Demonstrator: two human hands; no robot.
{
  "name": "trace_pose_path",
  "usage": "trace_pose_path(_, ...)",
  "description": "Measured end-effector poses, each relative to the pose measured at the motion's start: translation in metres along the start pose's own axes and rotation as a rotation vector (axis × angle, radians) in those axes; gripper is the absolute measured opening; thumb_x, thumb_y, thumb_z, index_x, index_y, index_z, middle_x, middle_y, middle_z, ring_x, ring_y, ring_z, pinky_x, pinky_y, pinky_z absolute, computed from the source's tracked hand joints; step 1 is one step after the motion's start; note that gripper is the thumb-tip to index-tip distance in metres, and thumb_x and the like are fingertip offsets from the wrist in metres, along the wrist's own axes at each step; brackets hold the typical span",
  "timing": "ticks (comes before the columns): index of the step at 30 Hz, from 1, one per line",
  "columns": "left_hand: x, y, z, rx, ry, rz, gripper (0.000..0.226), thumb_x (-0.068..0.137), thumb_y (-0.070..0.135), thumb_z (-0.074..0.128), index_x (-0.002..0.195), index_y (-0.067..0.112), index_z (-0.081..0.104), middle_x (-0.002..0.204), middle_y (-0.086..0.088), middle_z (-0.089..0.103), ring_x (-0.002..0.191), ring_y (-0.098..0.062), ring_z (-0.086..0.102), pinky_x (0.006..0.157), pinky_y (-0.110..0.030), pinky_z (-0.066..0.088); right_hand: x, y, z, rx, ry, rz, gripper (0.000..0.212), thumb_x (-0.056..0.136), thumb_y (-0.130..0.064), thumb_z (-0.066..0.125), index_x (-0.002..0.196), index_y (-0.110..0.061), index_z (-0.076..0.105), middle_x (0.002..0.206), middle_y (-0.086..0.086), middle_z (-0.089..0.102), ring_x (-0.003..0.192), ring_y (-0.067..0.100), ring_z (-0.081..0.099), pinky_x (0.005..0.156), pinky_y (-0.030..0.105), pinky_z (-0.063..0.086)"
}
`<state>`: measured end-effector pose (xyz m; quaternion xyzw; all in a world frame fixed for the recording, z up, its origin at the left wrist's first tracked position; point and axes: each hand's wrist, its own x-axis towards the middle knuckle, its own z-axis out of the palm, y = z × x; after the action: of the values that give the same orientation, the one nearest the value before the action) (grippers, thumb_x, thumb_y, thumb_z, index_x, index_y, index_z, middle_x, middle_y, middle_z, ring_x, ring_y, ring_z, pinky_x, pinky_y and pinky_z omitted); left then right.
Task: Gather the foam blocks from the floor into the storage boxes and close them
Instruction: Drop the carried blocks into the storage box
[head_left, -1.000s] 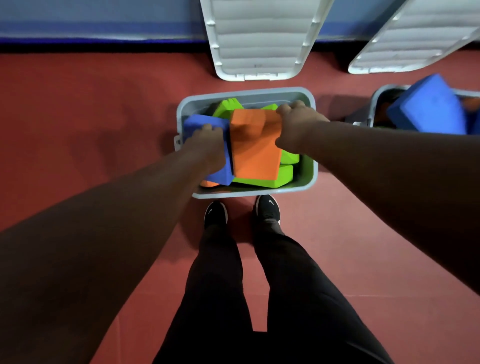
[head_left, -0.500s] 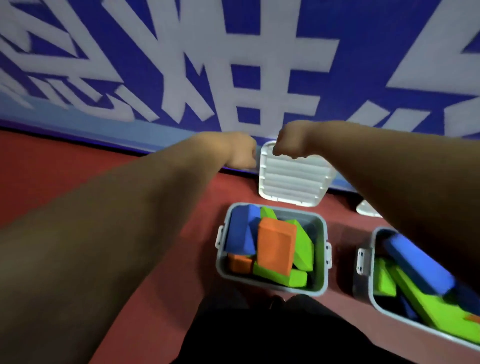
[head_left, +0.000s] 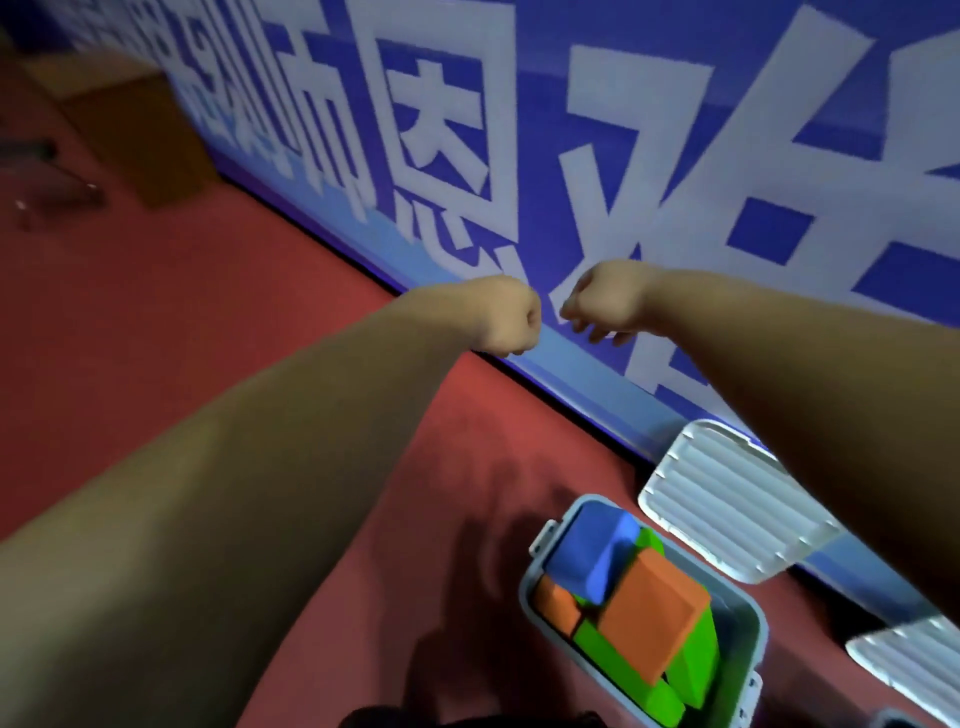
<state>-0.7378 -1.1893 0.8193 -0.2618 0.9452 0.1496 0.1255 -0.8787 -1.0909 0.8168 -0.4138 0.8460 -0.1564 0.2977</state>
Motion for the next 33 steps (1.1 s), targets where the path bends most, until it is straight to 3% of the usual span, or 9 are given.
trace_pose_path(6,-0.067,-0.141,0.021,-0.035,0.027,-0.269,0.026,0.088,0.022,0.055,0.089,0.009,0.077,0.080,-0.005,0.076,0.083,-0.025,0.073,0.081,-0.036,0.060,0.020,-0.121,0.088,-0.064,-0.084,-0.081,0.027,0.099,-0.023,0.054,0.110,-0.003,0.069,0.102,0.008,0.077,0.085,0.023,0.077,0.081,0.045,0.064)
trace_pose_path(9,-0.119,-0.223,0.040,-0.087,0.007,-0.382,0.030,0.089,0.021,0.053,0.079,0.005,0.076,0.072,-0.006,0.073,0.077,-0.027,0.071,0.070,-0.032,0.057,0.024,-0.194,0.152,-0.107,-0.135,-0.127,0.028,0.100,-0.021,0.053,0.105,0.000,0.071,0.099,0.010,0.077,0.085,0.026,0.077,0.080,0.049,0.064)
trace_pose_path(13,-0.225,-0.347,0.078,-0.287,0.004,-0.542,0.032,0.092,0.020,0.052,0.093,0.003,0.079,0.086,-0.012,0.079,0.080,-0.031,0.076,0.068,-0.033,0.061,0.020,-0.310,0.263,-0.174,-0.254,-0.212,0.027,0.100,-0.019,0.052,0.102,0.000,0.071,0.099,0.007,0.078,0.082,0.024,0.077,0.075,0.047,0.063)
trace_pose_path(17,-0.351,-0.469,0.125,-0.477,0.026,-0.717,0.030,0.092,0.021,0.054,0.095,0.004,0.078,0.092,-0.010,0.080,0.080,-0.030,0.078,0.072,-0.046,0.066,-0.002,-0.436,0.385,-0.280,-0.384,-0.340,0.027,0.095,-0.017,0.052,0.094,-0.002,0.074,0.096,0.005,0.079,0.078,0.023,0.078,0.072,0.048,0.064)
trace_pose_path(20,-0.454,-0.538,0.151,-0.581,0.096,-0.873,0.027,0.093,0.021,0.057,0.097,0.005,0.078,0.090,-0.010,0.080,0.081,-0.031,0.078,0.071,-0.045,0.066,-0.036,-0.528,0.474,-0.357,-0.477,-0.468,0.029,0.093,-0.018,0.051,0.092,-0.002,0.075,0.094,0.011,0.079,0.080,0.029,0.078,0.071,0.050,0.064)
trace_pose_path(25,-0.603,-0.605,0.185,-0.788,0.244,-1.076,0.028,0.096,0.016,0.053,0.103,0.002,0.076,0.100,-0.008,0.080,0.085,-0.026,0.079,0.070,-0.044,0.064,-0.114,-0.651,0.594,-0.505,-0.613,-0.713,0.032,0.094,-0.021,0.052,0.091,-0.001,0.075,0.086,0.019,0.077,0.079,0.034,0.076,0.068,0.045,0.063)
trace_pose_path(28,-0.673,-0.623,0.211,-0.862,0.302,-1.184,0.029,0.095,0.015,0.052,0.102,0.002,0.076,0.100,-0.008,0.080,0.083,-0.025,0.079,0.065,-0.040,0.062,-0.159,-0.700,0.651,-0.572,-0.690,-0.813,0.031,0.096,-0.020,0.051,0.095,-0.001,0.075,0.087,0.021,0.077,0.066,0.033,0.066,0.053,0.030,0.050)
trace_pose_path(30,-0.712,-0.629,0.232,-0.916,0.337,-1.257,0.029,0.096,0.015,0.051,0.102,0.002,0.076,0.099,-0.007,0.079,0.081,-0.024,0.079,0.064,-0.040,0.062,-0.182,-0.724,0.683,-0.610,-0.730,-0.878,0.031,0.097,-0.021,0.052,0.095,-0.001,0.075,0.087,0.020,0.077,0.063,0.030,0.062,0.052,0.028,0.046)
trace_pose_path(33,-0.762,-0.636,0.267,-0.973,0.331,-1.358,0.028,0.091,0.018,0.052,0.096,0.005,0.076,0.095,-0.006,0.080,0.079,-0.025,0.079,0.063,-0.038,0.063,-0.205,-0.753,0.730,-0.615,-0.800,-0.912,0.028,0.097,-0.023,0.054,0.096,-0.004,0.074,0.090,0.015,0.079,0.076,0.033,0.074,0.056,0.031,0.051)
